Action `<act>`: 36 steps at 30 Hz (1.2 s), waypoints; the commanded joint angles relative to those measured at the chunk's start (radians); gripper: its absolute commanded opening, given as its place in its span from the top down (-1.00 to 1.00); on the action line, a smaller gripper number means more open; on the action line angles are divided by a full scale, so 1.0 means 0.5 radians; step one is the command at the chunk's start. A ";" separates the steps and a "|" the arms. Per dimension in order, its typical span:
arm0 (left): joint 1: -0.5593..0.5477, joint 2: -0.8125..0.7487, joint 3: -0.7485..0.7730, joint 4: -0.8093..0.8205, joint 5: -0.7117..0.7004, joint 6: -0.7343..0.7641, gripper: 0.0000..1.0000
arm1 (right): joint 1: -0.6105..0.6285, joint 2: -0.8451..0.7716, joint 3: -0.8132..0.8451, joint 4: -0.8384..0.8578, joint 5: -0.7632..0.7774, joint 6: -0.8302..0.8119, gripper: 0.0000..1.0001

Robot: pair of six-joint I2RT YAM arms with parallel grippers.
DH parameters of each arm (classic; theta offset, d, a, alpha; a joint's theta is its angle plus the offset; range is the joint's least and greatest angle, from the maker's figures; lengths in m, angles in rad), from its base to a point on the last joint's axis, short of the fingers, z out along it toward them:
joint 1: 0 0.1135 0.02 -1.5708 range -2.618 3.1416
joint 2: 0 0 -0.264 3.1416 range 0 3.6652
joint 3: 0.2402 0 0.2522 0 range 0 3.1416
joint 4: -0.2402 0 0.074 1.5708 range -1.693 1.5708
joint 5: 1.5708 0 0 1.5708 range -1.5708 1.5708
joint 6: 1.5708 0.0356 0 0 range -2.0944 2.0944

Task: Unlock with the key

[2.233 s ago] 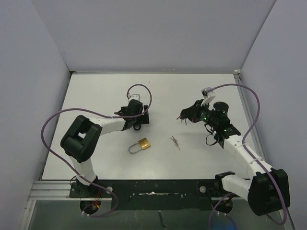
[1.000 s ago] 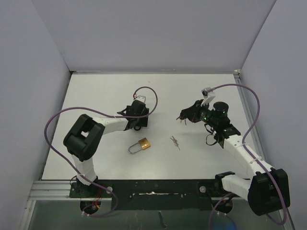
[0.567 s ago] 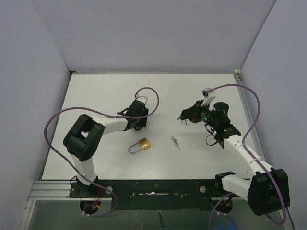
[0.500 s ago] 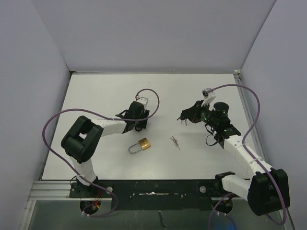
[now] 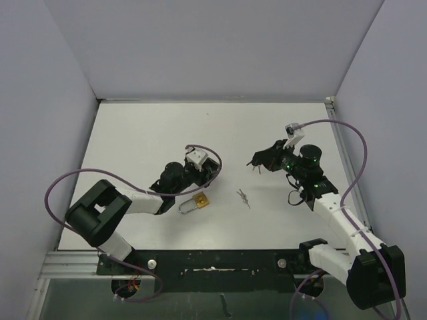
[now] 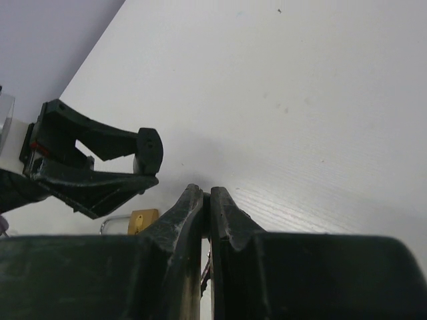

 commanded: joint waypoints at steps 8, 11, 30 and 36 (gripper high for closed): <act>-0.266 0.234 -0.224 1.460 0.386 0.455 1.00 | 0.307 -0.235 0.021 -0.031 0.375 -0.080 1.00; -0.288 0.254 -0.210 1.460 0.436 0.510 1.00 | 0.352 -0.268 0.023 -0.062 0.415 -0.109 1.00; -0.296 0.037 -0.213 1.466 0.439 0.710 1.00 | 0.428 -0.469 0.100 -0.184 0.472 -0.201 1.00; -0.286 -0.021 -0.097 1.466 0.350 0.685 1.00 | 0.426 -0.490 0.215 -0.280 0.516 -0.286 1.00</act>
